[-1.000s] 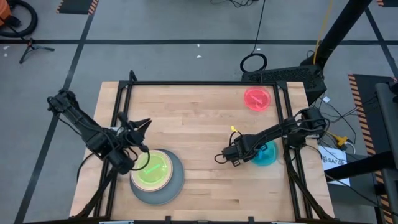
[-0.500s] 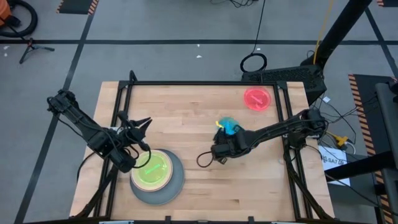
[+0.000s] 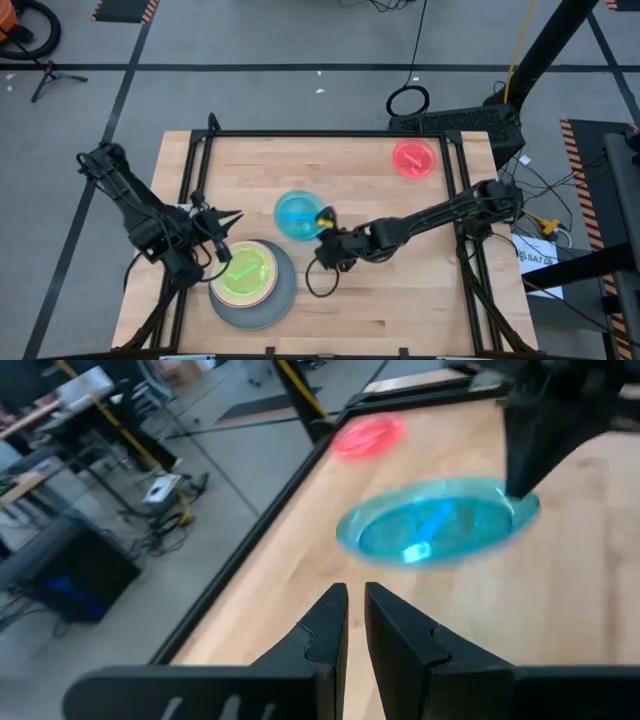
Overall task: Stack plastic plates
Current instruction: Stack the blue plate on top of the green plate
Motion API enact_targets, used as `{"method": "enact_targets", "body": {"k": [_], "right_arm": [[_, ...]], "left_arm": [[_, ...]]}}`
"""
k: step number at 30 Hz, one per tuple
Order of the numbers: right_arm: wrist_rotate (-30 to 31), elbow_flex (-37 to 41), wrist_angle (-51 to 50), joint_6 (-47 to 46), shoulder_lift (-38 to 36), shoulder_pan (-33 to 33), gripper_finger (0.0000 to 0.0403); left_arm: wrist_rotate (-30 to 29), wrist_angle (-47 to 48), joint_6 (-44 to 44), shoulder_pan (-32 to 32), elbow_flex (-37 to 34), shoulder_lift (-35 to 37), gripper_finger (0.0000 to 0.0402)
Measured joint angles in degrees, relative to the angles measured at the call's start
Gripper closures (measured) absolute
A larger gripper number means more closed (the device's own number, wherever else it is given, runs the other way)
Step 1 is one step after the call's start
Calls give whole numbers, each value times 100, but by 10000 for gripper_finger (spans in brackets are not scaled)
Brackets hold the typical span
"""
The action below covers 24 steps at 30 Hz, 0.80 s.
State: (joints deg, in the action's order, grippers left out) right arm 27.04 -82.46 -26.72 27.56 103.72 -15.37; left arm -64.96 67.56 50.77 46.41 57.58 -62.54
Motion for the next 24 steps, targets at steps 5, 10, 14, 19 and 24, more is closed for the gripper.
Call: {"method": "enact_targets", "body": {"k": [5, 10, 14, 19, 24], "right_arm": [[155, -225, 678, 1945, 611, -97, 402], [299, -910, 702, 3365, 1341, -202, 402], [287, -1540, 716, 4073, 1858, -266, 403], [-64, -2104, 717, 4849, 2374, -311, 403], [-175, -2398, 723, 5162, 2660, -338, 402]], "left_arm": [[1, 16, 41, 257, 0, 71, 355], [1, 48, 38, 333, 0, 230, 355], [-1, 85, 16, 333, 0, 269, 355], [-1, 248, 61, 330, 0, 267, 355], [-1, 283, 69, 333, 0, 267, 355]]}}
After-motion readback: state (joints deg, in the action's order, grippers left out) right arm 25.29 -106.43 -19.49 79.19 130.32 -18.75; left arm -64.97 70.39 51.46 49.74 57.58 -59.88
